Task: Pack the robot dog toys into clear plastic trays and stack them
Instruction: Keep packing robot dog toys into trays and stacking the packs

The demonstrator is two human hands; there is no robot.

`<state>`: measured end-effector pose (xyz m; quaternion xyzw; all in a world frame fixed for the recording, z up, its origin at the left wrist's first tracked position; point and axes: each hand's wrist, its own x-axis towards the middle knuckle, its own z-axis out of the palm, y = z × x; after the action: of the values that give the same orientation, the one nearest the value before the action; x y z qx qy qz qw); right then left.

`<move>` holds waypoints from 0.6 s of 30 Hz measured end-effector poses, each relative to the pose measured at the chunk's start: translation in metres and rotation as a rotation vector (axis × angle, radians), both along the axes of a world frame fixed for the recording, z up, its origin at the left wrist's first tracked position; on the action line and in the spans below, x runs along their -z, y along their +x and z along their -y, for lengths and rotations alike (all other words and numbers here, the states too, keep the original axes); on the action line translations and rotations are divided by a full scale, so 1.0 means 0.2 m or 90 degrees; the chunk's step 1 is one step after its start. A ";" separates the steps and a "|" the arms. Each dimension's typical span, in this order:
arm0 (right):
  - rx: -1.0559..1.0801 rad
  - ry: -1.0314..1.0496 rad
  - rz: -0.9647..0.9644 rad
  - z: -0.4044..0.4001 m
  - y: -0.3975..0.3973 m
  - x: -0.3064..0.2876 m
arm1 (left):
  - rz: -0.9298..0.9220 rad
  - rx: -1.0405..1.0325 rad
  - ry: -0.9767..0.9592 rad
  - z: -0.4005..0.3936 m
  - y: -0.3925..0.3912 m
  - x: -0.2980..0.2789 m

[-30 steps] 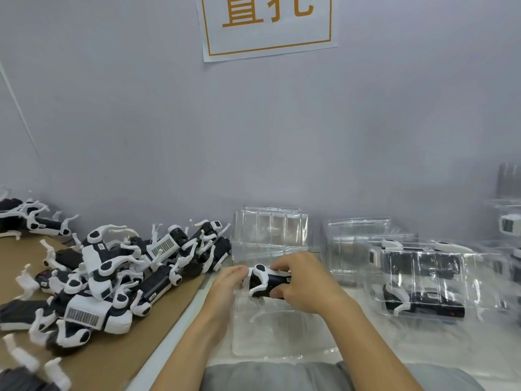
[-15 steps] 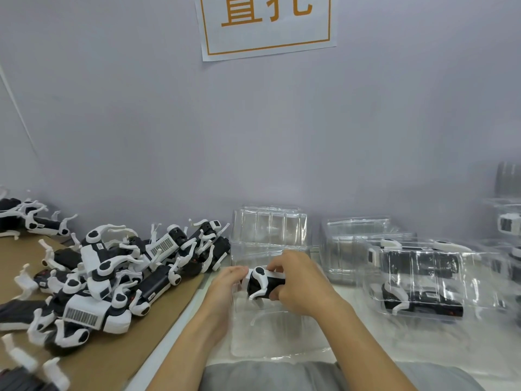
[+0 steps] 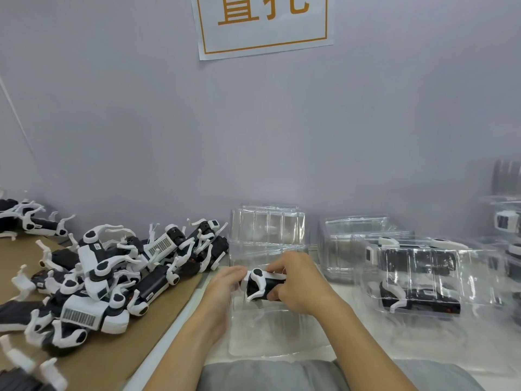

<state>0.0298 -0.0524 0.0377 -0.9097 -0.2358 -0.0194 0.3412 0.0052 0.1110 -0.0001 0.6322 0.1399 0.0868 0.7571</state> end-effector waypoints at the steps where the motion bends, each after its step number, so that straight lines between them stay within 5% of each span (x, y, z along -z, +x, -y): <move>1: -0.002 0.004 0.000 0.00 0.00 0.00 | -0.002 0.000 0.001 0.00 0.00 0.00; 18: -0.010 -0.118 -0.006 -0.02 -0.01 -0.01 | -0.075 -0.012 0.104 -0.02 0.03 0.00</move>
<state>0.0271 -0.0492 0.0401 -0.9355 -0.2421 0.0097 0.2572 0.0121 0.1146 -0.0002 0.6948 0.1825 0.0675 0.6924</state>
